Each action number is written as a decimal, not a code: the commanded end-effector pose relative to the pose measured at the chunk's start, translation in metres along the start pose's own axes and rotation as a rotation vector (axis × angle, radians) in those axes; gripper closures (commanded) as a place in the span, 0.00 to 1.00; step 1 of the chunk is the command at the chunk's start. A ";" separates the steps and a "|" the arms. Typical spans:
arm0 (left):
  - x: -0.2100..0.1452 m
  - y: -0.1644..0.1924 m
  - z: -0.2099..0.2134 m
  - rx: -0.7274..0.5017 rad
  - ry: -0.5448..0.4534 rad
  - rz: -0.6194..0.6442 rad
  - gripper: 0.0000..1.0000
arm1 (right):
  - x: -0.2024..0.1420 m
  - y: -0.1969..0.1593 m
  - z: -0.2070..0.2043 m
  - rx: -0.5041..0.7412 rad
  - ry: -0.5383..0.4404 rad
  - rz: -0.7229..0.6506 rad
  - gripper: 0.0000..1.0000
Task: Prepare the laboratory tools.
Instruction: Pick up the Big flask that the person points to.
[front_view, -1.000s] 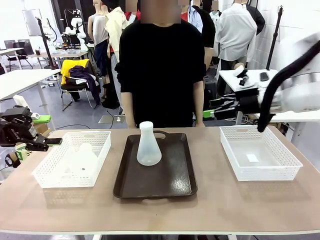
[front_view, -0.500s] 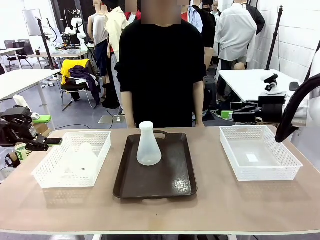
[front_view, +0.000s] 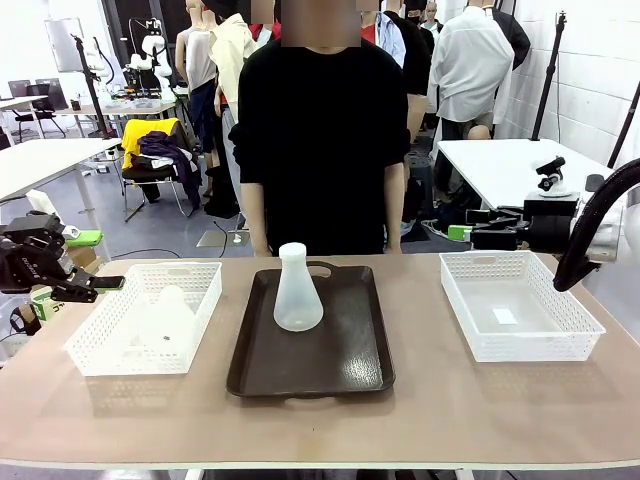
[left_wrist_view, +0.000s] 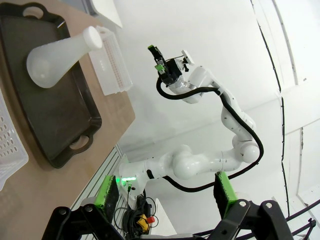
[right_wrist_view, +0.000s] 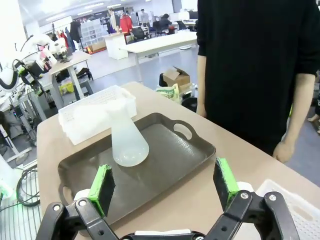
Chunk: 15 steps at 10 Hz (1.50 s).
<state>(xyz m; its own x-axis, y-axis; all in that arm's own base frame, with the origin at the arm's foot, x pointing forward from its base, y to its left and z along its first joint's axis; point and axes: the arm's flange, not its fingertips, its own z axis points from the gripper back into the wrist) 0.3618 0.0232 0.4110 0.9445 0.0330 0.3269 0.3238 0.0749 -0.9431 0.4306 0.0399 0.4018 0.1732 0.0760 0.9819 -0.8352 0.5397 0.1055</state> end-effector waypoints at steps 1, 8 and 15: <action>-0.001 -0.002 0.001 -0.003 -0.001 -0.005 0.00 | 0.003 0.002 -0.001 -0.002 0.015 -0.004 0.00; -0.001 -0.002 0.001 -0.003 -0.001 -0.005 0.00 | 0.003 0.002 -0.001 -0.002 0.015 -0.004 0.00; -0.001 -0.002 0.001 -0.003 -0.001 -0.005 0.00 | 0.003 0.002 -0.001 -0.002 0.015 -0.004 0.00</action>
<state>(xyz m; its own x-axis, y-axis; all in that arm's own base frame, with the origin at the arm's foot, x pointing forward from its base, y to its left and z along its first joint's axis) 0.3618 0.0232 0.4110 0.9445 0.0330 0.3269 0.3238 0.0749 -0.9431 0.4304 0.0411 0.4028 0.1706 0.0779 0.9823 -0.8368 0.5378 0.1027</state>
